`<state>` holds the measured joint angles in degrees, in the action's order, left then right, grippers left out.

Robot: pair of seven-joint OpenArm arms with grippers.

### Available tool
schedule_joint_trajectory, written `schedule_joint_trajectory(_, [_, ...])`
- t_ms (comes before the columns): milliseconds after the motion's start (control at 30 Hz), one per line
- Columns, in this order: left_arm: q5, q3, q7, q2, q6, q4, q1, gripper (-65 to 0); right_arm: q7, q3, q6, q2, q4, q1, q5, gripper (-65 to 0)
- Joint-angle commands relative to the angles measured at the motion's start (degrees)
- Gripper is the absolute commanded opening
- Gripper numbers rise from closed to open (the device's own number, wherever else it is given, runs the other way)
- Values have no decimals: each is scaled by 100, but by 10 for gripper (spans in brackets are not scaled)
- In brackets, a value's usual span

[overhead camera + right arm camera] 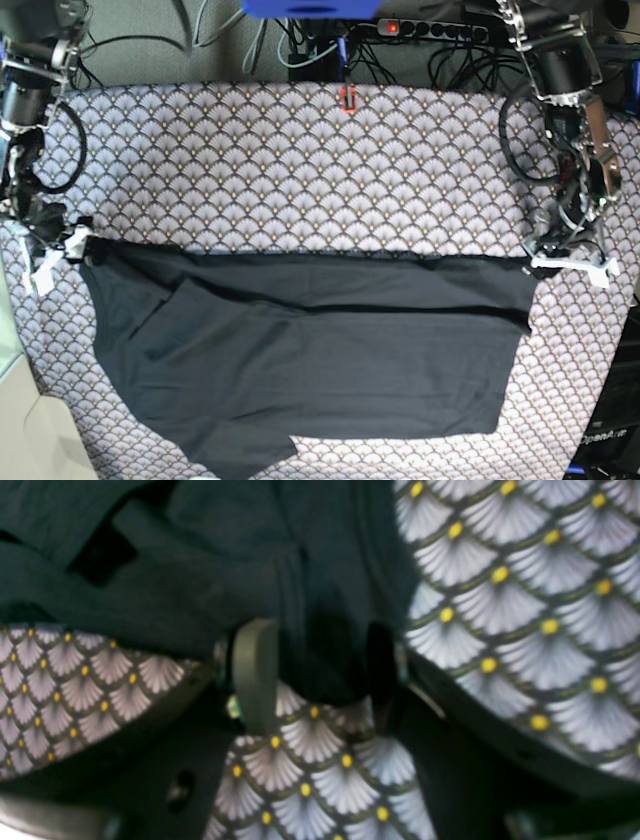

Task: Fold the T-shirt properly
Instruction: 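Lower the folded edge onto the shirt and open both grippers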

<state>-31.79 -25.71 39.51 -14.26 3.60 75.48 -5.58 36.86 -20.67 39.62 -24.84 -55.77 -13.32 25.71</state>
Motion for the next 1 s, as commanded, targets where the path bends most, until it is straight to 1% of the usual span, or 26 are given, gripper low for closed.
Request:
schedule_joint_trajectory(0, [-25, -18, -87, -90, -30, 131, -88, -346, -113, -109, 38, -140, -80, -114, 70, -346])
schedule_joint_trajectory(167, [-87, -26, -78, -249, -30, 131, -9, -346, -165, -127, 38, -167, 412, -184, 70, -345])
schedule_joint_trajectory(300, [-87, -26, -104, -257, -30, 131, 0, -338, -438, -100, 38, -158, 649, -211, 70, -345])
schedule_joint_trajectory(400, [-87, -26, -122, -257, -30, 131, 9, -308, -438, -100, 38, -140, 684, -202, 70, -348])
schedule_joint_trajectory(600, [-69, -26, -148, -257, -30, 104, -79, -305, -429, -100, 38, -52, 676, -202, 70, -359])
schedule_joint_trajectory(667, [-25, -26, -148, -231, -30, 43, -246, -305, -455, -100, 38, 53, 676, -202, 70, -409])
schedule_joint_trajectory(767, [-43, 0, -148, -213, -30, 43, -316, -304, -420, -100, 38, 106, 676, -202, 70, -524])
schedule_joint_trajectory(833, [-25, 0, -157, -205, -30, 34, -343, -304, -411, -92, 38, 106, 676, -202, 70, -576])
schedule_joint_trajectory(867, [-25, 0, -192, -196, -30, -10, -395, -304, -411, -83, 38, 106, 676, -202, 70, -585])
schedule_joint_trajectory(967, [-25, 9, -447, -152, -30, -432, -571, -304, -411, 58, 38, 106, 676, -202, 70, -584])
